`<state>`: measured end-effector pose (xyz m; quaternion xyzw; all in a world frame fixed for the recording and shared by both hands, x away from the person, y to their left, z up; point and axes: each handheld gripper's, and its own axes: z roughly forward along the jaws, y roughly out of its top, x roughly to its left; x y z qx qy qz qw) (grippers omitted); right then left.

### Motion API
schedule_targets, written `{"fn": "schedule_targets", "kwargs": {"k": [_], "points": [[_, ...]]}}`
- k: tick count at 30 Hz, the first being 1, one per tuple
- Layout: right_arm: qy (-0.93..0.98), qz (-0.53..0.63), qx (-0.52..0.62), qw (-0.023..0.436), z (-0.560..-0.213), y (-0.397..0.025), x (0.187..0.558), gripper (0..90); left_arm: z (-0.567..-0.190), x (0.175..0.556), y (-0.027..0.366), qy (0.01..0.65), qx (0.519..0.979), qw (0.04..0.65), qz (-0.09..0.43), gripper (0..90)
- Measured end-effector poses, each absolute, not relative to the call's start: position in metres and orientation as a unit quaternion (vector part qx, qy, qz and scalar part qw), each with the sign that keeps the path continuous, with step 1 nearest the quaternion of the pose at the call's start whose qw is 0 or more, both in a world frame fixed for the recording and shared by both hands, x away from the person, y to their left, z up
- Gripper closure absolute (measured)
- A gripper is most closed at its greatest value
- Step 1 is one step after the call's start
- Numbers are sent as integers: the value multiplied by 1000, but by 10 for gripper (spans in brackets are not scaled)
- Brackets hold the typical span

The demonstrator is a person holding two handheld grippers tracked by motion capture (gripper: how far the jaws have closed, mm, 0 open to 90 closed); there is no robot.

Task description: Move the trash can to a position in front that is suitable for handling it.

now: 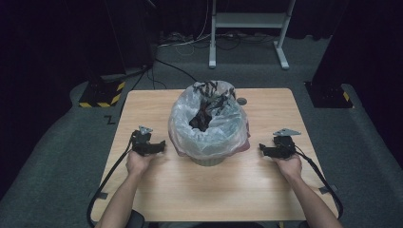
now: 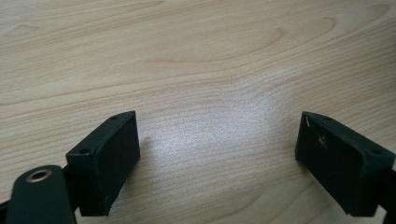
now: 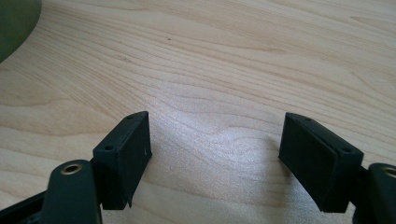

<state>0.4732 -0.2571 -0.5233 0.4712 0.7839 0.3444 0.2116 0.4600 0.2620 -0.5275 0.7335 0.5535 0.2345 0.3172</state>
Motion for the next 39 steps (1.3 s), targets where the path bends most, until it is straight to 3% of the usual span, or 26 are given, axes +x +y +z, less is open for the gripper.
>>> {"fn": "schedule_targets", "kwargs": {"k": [12,17,39], "points": [[782,343,475,212,-523,-256,474,226,-527,460,262,552,734,320,234,147],[782,338,479,211,-524,-252,475,172,-527,460,262,551,734,320,234,146],[777,326,495,209,-522,-244,476,159,-527,462,249,528,752,323,227,123]]}}
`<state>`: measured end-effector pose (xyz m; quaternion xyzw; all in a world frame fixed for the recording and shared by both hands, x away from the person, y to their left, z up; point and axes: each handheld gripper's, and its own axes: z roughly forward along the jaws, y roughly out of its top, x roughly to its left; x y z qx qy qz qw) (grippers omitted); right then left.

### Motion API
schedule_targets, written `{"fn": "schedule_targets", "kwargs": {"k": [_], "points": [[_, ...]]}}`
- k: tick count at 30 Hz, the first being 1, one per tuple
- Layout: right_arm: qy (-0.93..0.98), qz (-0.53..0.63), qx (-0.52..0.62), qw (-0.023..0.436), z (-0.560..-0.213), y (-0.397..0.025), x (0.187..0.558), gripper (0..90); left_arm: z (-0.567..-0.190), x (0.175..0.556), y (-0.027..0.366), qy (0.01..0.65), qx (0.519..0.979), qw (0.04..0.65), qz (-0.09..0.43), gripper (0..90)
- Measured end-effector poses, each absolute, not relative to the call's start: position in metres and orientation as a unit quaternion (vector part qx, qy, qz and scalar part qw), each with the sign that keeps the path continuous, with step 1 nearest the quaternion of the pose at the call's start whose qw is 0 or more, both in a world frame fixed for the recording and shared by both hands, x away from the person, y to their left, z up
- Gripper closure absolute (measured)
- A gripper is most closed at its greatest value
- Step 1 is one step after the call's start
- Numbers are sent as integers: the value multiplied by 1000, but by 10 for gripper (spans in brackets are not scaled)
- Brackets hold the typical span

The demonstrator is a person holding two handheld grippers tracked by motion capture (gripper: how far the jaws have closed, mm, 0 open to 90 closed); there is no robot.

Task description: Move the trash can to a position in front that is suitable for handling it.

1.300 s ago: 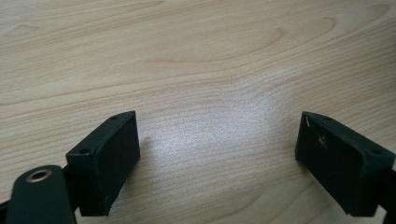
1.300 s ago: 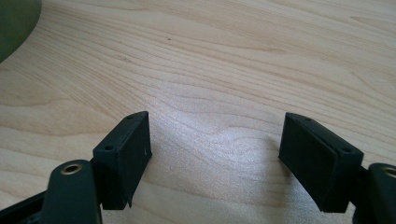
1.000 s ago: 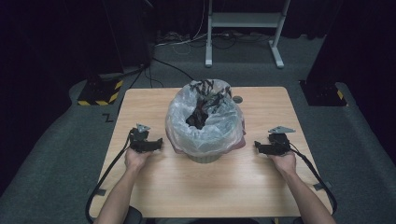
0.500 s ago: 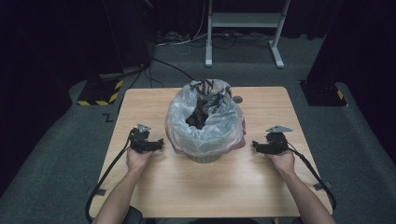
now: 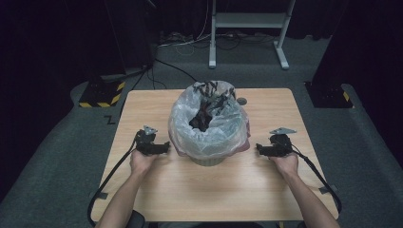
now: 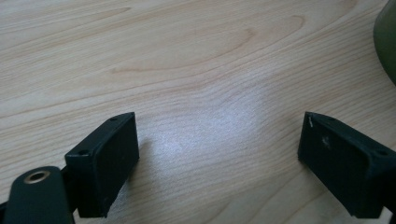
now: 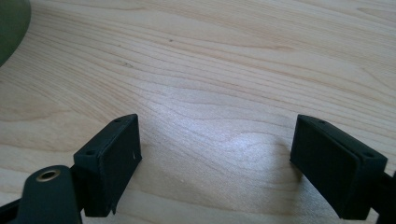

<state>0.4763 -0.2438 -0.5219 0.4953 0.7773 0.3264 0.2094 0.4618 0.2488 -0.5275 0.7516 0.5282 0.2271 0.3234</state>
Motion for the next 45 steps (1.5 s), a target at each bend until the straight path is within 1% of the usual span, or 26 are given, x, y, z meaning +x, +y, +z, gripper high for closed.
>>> {"fn": "schedule_targets", "kwargs": {"k": [4,6,8,10,12,16,22,24,28,30,35,37,45], "points": [[776,328,495,211,-522,-242,478,159,-527,463,247,525,754,325,223,122],[773,331,504,199,-520,-238,481,167,-528,463,247,527,753,326,223,120],[775,331,500,198,-520,-236,482,176,-528,464,247,527,752,325,224,111],[784,322,490,205,-521,-228,483,177,-527,465,246,531,753,321,221,94],[788,327,483,195,-519,-219,483,189,-525,465,245,533,754,314,218,101],[789,337,478,189,-515,-213,484,185,-521,463,238,519,758,330,217,123],[777,358,482,187,-508,-209,485,193,-516,459,231,515,757,342,210,123],[771,367,487,186,-505,-207,486,195,-512,459,232,521,751,346,213,122],[769,378,481,185,-502,-196,490,201,-507,457,234,512,752,350,224,124],[775,374,471,193,-501,-191,490,202,-506,457,232,507,755,351,224,126],[772,381,475,184,-502,-189,491,202,-504,458,221,500,757,363,213,124],[774,383,472,176,-502,-185,491,204,-501,458,217,502,750,375,211,122],[785,379,457,176,-505,-176,489,203,-498,458,211,492,756,378,207,121]]}}
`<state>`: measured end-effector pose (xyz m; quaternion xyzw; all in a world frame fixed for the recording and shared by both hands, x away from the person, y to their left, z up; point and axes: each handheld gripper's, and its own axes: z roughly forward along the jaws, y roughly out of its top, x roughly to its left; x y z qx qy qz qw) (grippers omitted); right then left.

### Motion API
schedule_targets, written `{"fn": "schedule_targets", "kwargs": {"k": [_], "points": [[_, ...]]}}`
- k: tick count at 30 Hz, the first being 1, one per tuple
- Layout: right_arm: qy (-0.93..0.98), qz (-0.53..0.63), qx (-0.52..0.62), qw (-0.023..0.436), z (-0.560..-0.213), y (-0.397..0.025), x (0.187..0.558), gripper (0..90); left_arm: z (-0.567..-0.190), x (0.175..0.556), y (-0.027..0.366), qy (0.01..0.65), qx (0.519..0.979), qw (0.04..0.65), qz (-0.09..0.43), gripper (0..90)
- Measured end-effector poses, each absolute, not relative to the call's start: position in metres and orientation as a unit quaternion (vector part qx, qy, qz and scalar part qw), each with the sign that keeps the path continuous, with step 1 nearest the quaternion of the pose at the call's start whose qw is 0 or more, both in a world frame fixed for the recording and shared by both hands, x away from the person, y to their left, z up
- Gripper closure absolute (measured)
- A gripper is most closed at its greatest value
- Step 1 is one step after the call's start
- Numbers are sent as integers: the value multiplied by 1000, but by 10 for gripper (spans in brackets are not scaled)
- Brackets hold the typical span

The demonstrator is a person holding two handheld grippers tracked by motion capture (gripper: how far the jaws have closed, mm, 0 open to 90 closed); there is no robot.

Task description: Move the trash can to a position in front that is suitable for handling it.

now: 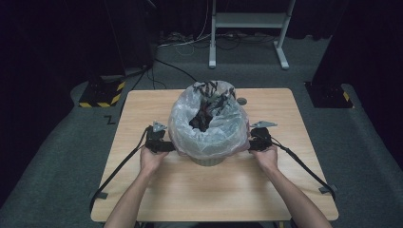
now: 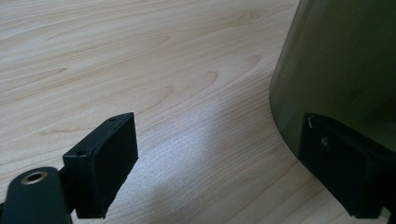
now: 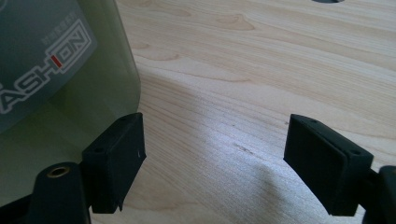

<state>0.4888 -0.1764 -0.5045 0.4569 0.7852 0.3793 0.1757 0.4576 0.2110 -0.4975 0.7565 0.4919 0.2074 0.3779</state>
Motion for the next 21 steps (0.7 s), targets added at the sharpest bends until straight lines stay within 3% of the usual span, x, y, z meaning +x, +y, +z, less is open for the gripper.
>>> {"fn": "schedule_targets", "kwargs": {"k": [9,21], "points": [[785,384,454,172,-501,-175,484,202,-490,460,209,500,736,410,199,127],[781,402,446,171,-493,-173,483,202,-486,464,201,495,740,406,207,135]]}}
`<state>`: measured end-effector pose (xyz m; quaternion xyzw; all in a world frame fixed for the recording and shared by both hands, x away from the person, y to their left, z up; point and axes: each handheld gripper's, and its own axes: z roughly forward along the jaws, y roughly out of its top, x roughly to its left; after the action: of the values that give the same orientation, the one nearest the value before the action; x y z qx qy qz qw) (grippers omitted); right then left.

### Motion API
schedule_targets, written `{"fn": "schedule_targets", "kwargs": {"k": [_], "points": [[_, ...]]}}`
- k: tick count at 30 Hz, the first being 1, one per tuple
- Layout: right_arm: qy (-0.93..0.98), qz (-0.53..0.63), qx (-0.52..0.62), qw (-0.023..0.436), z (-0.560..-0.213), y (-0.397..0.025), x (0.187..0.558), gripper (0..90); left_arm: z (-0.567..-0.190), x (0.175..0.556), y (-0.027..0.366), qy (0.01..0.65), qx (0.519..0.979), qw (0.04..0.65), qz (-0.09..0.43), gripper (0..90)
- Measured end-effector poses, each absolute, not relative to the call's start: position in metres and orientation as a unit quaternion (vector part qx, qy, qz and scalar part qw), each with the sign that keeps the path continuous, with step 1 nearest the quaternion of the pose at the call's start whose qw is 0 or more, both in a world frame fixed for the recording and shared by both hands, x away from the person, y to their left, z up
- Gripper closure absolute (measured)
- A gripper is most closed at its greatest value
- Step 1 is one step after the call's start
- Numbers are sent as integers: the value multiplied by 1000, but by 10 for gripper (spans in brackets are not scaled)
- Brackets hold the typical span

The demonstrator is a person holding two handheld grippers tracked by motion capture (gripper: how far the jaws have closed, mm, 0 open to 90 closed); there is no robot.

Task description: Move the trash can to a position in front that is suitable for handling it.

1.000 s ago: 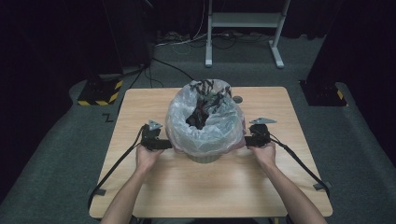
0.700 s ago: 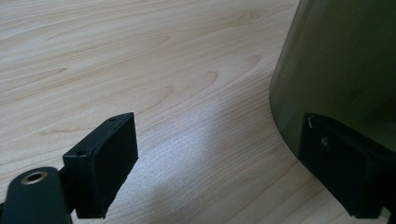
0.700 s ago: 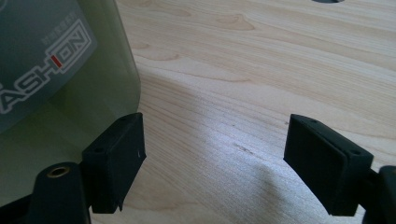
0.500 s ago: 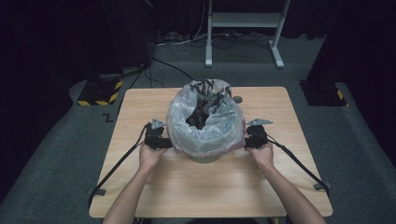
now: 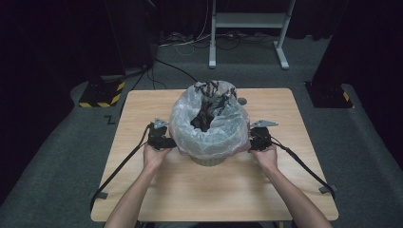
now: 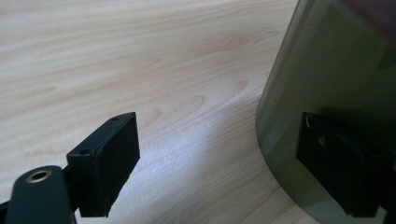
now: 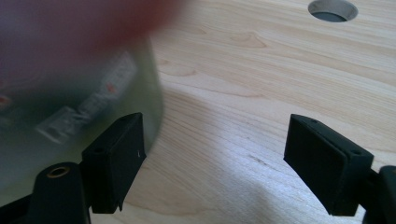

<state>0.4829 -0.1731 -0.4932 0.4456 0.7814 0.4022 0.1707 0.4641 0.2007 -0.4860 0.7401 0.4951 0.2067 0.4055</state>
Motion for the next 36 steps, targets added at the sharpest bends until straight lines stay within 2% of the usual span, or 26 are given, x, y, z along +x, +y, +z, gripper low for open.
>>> {"fn": "schedule_targets", "kwargs": {"k": [5,9,13,17,23,36], "points": [[783,402,437,184,-485,-175,479,225,-487,468,195,506,733,413,192,136],[781,402,441,185,-483,-181,480,226,-484,470,185,499,738,405,206,139],[778,390,451,195,-480,-188,480,242,-488,472,179,511,729,414,188,139],[779,379,456,205,-477,-192,480,279,-483,474,166,498,743,395,212,162],[763,387,485,183,-479,-209,486,258,-486,481,153,504,742,396,196,154],[748,376,508,202,-478,-233,492,269,-483,497,117,493,754,382,205,169]]}}
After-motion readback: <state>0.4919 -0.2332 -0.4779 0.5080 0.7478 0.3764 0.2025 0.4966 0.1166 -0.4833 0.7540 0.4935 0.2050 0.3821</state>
